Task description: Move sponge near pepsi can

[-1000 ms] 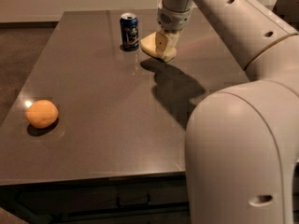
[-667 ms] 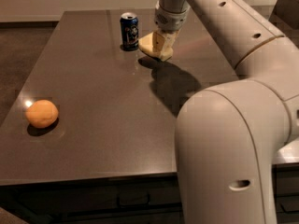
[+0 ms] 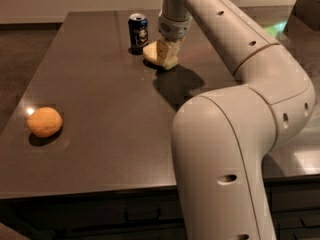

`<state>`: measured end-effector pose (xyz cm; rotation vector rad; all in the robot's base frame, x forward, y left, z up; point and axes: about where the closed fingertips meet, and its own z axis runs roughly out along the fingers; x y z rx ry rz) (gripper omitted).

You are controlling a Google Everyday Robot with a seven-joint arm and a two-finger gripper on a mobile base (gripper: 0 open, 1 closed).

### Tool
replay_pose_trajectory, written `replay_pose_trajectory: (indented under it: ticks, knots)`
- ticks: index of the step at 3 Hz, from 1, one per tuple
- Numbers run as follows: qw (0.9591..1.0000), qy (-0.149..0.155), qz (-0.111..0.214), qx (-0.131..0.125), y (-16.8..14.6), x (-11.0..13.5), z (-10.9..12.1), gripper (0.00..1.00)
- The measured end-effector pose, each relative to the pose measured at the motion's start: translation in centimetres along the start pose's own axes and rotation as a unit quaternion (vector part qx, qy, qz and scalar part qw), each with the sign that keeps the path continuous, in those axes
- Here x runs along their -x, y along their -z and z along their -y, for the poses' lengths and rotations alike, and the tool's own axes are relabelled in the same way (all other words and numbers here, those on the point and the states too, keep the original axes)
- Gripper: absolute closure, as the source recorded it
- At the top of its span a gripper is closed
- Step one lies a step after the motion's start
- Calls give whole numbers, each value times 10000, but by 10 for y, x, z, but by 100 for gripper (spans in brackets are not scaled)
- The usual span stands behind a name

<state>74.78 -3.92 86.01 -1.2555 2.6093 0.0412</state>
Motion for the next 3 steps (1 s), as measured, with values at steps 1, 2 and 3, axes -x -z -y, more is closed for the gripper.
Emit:
replay_pose_trajectory:
  ticks: [1,2,3]
  knots:
    - [10000,3,91,-23,-10,5,2,15]
    - [9999,7,110,-28,-13,7,2,0]
    - [9999,7,110,-29,-13,7,2,0]
